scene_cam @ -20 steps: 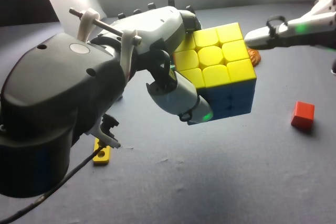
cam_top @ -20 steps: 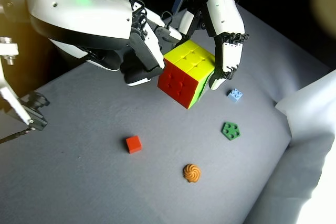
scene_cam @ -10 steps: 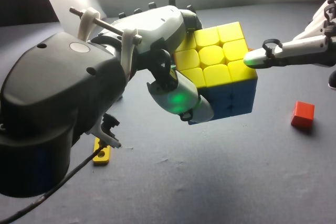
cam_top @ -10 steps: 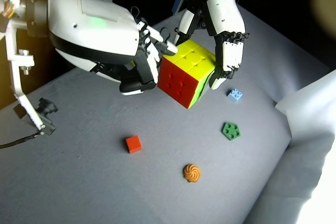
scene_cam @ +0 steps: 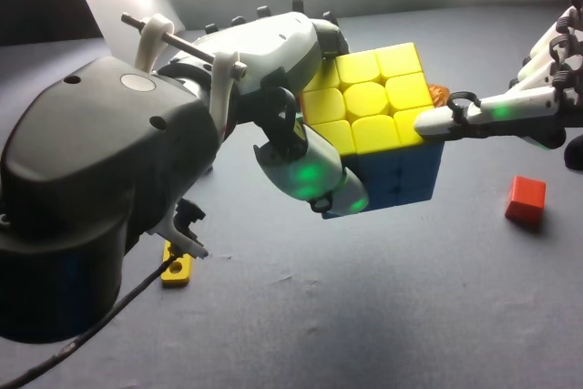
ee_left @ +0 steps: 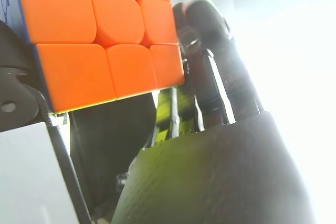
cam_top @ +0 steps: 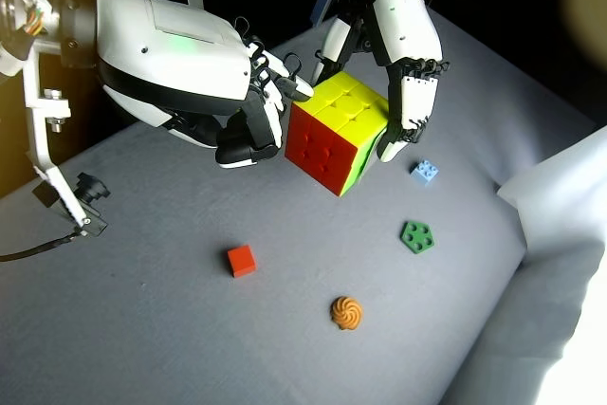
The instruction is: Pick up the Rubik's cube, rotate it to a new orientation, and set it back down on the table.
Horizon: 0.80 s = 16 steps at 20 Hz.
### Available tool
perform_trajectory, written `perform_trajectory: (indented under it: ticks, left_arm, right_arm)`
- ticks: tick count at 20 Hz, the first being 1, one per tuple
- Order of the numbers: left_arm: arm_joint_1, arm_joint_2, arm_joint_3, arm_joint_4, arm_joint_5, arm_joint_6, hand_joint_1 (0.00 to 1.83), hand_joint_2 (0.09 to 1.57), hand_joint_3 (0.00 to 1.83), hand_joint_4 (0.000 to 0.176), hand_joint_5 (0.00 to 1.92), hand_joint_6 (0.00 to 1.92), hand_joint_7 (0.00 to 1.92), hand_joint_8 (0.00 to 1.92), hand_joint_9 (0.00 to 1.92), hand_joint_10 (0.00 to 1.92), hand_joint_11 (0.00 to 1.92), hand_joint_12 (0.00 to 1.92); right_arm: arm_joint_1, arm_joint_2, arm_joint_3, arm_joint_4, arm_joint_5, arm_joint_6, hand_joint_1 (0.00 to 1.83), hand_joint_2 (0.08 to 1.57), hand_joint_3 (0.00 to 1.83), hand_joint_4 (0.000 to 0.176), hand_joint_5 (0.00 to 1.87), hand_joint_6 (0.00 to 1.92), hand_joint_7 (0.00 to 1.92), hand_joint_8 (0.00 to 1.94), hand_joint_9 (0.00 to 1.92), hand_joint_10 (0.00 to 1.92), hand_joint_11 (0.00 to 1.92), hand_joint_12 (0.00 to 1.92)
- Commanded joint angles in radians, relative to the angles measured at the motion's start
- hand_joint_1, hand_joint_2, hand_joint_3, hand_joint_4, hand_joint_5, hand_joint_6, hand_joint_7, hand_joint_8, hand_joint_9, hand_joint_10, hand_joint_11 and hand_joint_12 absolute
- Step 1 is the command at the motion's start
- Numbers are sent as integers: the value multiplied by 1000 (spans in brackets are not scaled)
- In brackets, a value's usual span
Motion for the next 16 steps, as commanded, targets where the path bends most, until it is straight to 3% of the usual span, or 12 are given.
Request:
perform_trajectory:
  ticks: [1, 4, 5, 7, 8, 9, 10, 11, 12, 13, 15, 16]
  left_arm:
    - [-22, 6, -3, 82, -23, -15, 1195, 1151, 1, 18, 883, 1112, 929, 1151, 781, 1228, 513, 1613]
    - [-25, 7, -3, 82, -23, -15, 1206, 1159, 4, 0, 893, 1015, 899, 1305, 741, 1488, 566, 1741]
    - [-26, 7, -3, 80, -23, -15, 1198, 1152, 0, 6, 886, 1099, 928, 1168, 769, 1349, 568, 1650]
    - [-28, 7, -2, 79, -24, -15, 1198, 1152, 0, 6, 886, 1099, 928, 1168, 769, 1349, 568, 1650]
    - [-29, 7, -2, 77, -24, -14, 1202, 1136, 0, 27, 920, 1075, 960, 1075, 787, 1200, 521, 1564]
    - [-30, 7, -2, 77, -25, -14, 1217, 1124, 0, 0, 962, 937, 973, 1132, 823, 1213, 590, 1602]
    - [-30, 7, -2, 77, -25, -14, 1216, 1107, 0, 27, 991, 957, 1001, 1017, 830, 1122, 556, 1525]
    - [-31, 7, -1, 77, -25, -14, 1097, 1088, 0, 68, 1023, 938, 988, 936, 857, 1196, 591, 1630]
    - [-32, 8, -1, 76, -25, -13, 1240, 1084, 0, 0, 1076, 712, 1028, 1107, 883, 1309, 680, 1627]
    - [-33, 8, -1, 76, -25, -13, 1106, 1128, 9, 0, 955, 1019, 874, 1228, 739, 1485, 583, 1757]
    - [-33, 8, -2, 76, -25, -13, 1217, 1105, 0, 0, 1053, 824, 950, 1136, 792, 1151, 509, 1525]
    - [-33, 8, -2, 76, -25, -13, 1262, 1081, 0, 0, 1051, 702, 1070, 1064, 953, 1180, 692, 1535]
  right_arm:
    - [6, 0, -5, 48, 2, -5, 1311, 1211, 19, 0, 287, 12, 763, 1424, 890, 1921, 909, 1921]
    - [-3, 1, -6, 47, 2, -5, 1302, 1234, 13, 0, 248, 7, 731, 1476, 900, 1921, 918, 1921]
    - [-6, 1, -7, 47, 2, -5, 1301, 1238, 12, 0, 235, 2, 725, 1483, 889, 1921, 914, 1921]
    - [-15, 1, -10, 47, 2, -5, 1301, 1238, 12, 0, 235, 2, 725, 1483, 889, 1921, 914, 1921]
    - [-20, 1, -12, 47, 2, -5, 1312, 1220, 1, 0, 268, 9, 762, 1420, 871, 1921, 902, 1921]
    - [-25, 1, -14, 47, 2, -5, 1312, 1218, 0, 0, 274, 7, 767, 1417, 882, 1921, 917, 1921]
    - [-30, 1, -15, 47, 2, -5, 1312, 1217, 0, 0, 275, 7, 767, 1417, 884, 1921, 920, 1921]
    - [-33, 1, -17, 47, 2, -5, 1312, 1218, 0, 0, 281, 5, 765, 1418, 871, 1921, 899, 1921]
    - [-39, 1, -18, 47, 1, -5, 1312, 1218, 0, 0, 278, 2, 766, 1415, 877, 1921, 893, 1921]
    - [-45, 1, -20, 47, -1, -5, 1308, 1229, 4, 0, 261, 5, 745, 1447, 852, 1921, 875, 1921]
    - [-57, 0, -20, 47, -2, -5, 1196, 1187, 0, 0, 235, 3, 654, 1855, 809, 1921, 874, 1921]
    - [-63, 0, -20, 47, -5, -5, 1199, 1186, 0, 0, 226, 2, 638, 1880, 794, 1921, 866, 1921]
